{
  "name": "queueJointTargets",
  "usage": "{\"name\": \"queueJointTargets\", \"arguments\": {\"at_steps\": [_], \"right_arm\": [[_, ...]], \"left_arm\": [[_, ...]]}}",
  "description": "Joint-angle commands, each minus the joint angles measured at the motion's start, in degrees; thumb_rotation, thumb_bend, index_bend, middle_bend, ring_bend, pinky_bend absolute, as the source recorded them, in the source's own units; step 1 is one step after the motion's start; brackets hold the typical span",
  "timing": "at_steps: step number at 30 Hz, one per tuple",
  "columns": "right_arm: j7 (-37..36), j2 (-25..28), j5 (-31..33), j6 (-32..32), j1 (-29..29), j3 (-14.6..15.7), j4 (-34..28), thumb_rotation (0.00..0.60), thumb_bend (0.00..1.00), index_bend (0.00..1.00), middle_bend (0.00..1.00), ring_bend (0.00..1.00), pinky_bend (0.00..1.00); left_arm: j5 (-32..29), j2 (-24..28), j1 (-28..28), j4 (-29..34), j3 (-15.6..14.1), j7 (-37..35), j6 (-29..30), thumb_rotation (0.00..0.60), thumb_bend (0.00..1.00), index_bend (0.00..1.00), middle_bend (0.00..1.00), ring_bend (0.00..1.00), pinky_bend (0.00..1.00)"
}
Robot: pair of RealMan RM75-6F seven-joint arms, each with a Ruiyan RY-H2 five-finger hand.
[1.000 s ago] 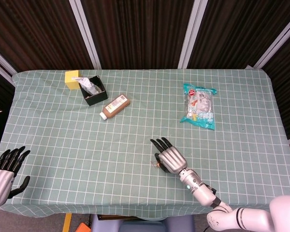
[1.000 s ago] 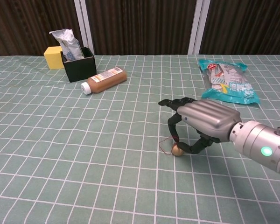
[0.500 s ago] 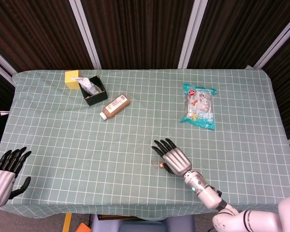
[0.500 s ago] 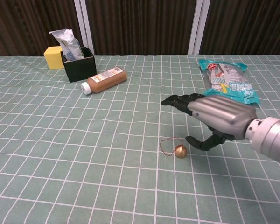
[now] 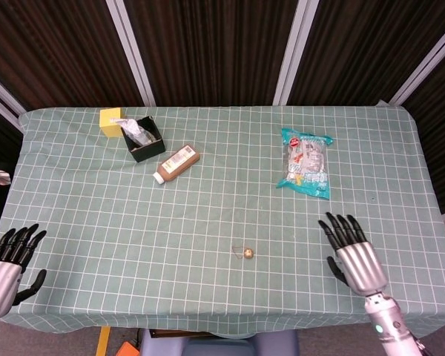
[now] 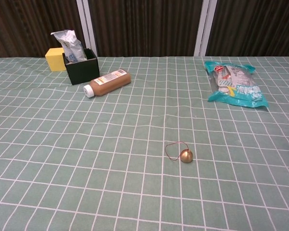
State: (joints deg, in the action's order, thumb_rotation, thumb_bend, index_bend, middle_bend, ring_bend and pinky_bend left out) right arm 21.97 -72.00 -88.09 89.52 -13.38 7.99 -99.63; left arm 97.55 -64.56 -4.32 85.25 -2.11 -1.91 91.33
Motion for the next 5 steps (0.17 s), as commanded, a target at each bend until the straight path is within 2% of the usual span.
{"name": "queueJointTargets", "arguments": {"at_steps": [1,5], "right_arm": [[-9.7,3.3,-0.1,5.8,5.5,0.2,5.4,0.600,0.49,0.00,0.00,0.00,0.00],[-10.6,3.8,-1.4,4.0,5.3,-0.2,6.0,0.600,0.49,0.00,0.00,0.00,0.00]], "left_arm": [[-0.2,-0.9,0.0,0.3,-0.1,2.2,-0.7,0.600,0.43,0.00,0.00,0.00,0.01],[0.5,-1.4,0.1,0.7,-0.2,4.2,-0.3,0.600,0.43,0.00,0.00,0.00,0.01]]}}
